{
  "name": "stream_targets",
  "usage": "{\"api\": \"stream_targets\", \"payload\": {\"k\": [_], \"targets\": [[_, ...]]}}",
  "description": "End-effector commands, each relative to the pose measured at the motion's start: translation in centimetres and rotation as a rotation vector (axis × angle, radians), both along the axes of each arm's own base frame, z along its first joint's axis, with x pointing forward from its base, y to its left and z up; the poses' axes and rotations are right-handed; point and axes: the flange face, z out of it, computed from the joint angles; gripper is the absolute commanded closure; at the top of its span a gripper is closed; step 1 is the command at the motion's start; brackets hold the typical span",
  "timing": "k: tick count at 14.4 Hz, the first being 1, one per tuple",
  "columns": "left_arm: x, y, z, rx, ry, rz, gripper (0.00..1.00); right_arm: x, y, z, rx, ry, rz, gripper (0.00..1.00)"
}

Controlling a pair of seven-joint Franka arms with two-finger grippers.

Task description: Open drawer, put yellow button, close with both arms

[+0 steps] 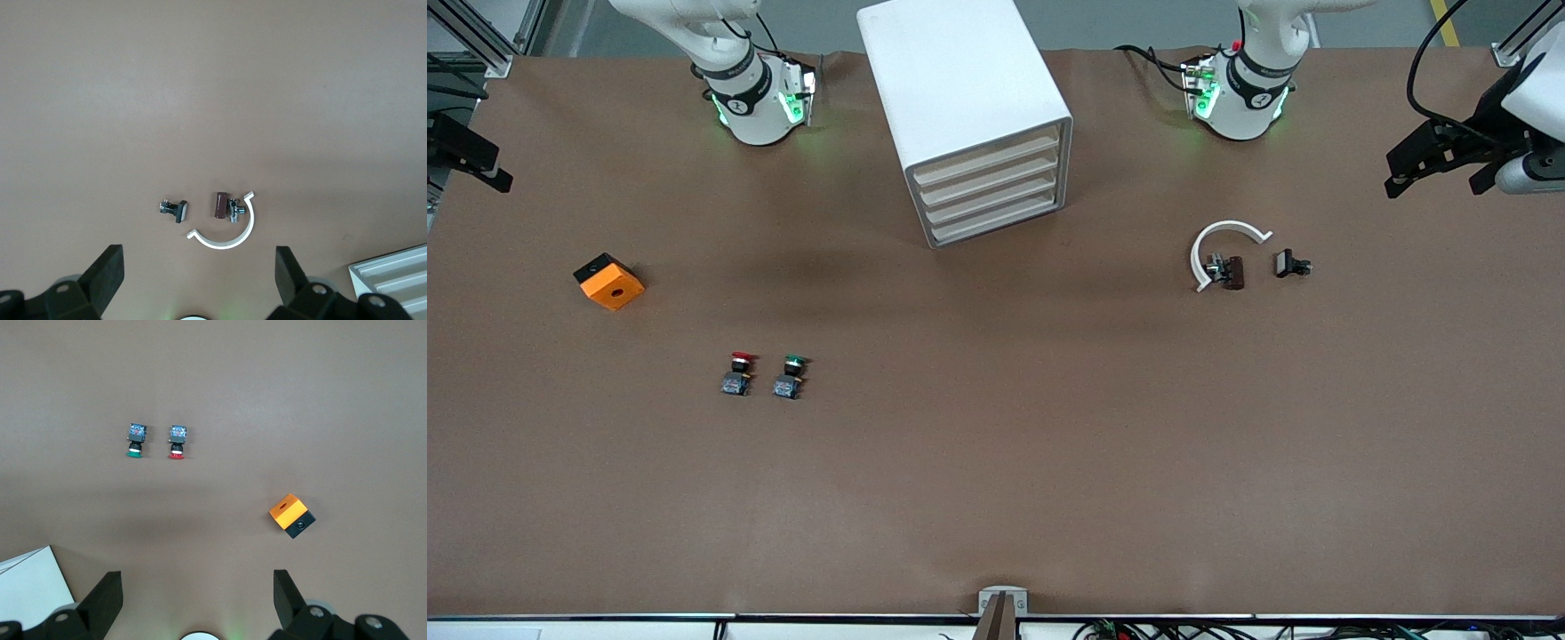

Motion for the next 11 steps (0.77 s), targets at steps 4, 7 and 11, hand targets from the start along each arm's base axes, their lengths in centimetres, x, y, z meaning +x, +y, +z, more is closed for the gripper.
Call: {"api": "stream_targets", "payload": {"k": [4,7,11], "targets": [[-0.25,0.18,-1.02,-0.006,0.0,-0.001,0.0,-1.25,0.56,0.61,-0.001,-0.049,-0.017,0.0],[-0.41,0.19,-0.66,0.024,-0.008,-0.009,0.0,-1.09,0.62,0.77,-0.002,-0.061,-0.029,0.0],[-0.03,0.04,-0.81,0.055,-0.005,-0.011,0.0,-1.16,0.9,0.69,0.002,-0.051,-0.05,0.0]]}}
